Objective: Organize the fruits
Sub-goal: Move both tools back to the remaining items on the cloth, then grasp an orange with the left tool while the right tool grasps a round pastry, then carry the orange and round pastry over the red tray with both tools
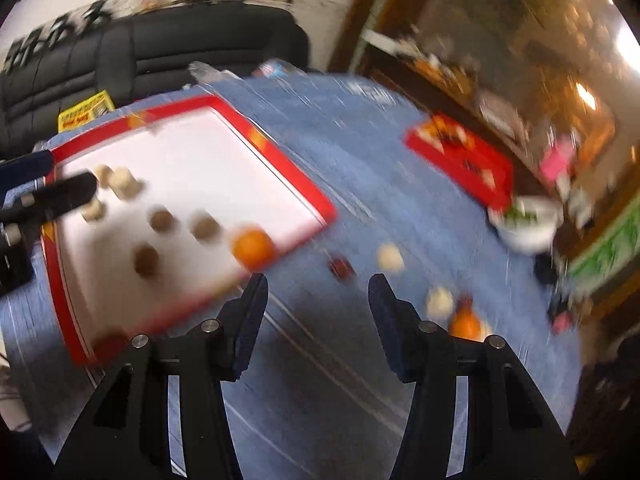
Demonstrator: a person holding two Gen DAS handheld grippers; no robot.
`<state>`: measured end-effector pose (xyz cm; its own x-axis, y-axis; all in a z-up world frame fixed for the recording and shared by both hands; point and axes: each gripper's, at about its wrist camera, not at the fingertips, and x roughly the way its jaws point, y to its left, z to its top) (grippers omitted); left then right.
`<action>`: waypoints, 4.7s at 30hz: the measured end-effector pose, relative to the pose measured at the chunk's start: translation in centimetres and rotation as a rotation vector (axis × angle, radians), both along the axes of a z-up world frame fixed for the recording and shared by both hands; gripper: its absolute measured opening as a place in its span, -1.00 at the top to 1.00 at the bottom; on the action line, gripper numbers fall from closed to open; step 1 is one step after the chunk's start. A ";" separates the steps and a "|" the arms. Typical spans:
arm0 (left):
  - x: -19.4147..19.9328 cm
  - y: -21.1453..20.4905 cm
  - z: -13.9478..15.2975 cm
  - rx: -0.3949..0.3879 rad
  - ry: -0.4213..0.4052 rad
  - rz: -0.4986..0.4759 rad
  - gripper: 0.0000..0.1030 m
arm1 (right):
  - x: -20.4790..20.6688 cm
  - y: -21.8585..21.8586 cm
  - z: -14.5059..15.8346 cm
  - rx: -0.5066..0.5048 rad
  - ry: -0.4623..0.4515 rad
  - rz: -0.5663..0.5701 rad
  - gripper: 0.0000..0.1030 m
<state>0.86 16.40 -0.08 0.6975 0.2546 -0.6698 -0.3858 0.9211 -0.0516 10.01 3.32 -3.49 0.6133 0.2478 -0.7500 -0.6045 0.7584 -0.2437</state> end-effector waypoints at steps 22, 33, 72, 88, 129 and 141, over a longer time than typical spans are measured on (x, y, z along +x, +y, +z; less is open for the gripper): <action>7.5 -12.1 -5.3 -0.005 0.158 -0.272 -0.27 | 12.3 -17.4 -5.6 0.135 0.159 -0.285 0.01; 12.1 -17.0 -5.7 -0.070 0.124 -0.369 -0.28 | 13.2 -17.3 -6.4 0.164 0.175 -0.268 0.48; 0.7 -8.5 -2.5 -0.037 0.069 -0.202 0.39 | 0.1 -10.1 -2.4 0.038 0.129 -0.067 0.47; -4.4 5.5 -1.5 -0.078 0.013 0.087 0.39 | -4.6 6.7 -0.5 -0.104 0.099 0.236 0.46; 0.2 11.1 -4.0 -0.088 0.071 0.172 0.40 | 0.0 13.4 -2.7 -0.149 0.108 0.253 0.46; 0.6 11.2 -4.2 -0.089 0.074 0.171 0.40 | 0.5 13.7 -2.9 -0.147 0.109 0.246 0.46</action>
<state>1.44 27.62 -4.24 0.5968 0.3026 -0.7431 -0.5422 0.8348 -0.0955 10.55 17.00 -6.37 0.4619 0.2629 -0.8471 -0.7946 0.5470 -0.2636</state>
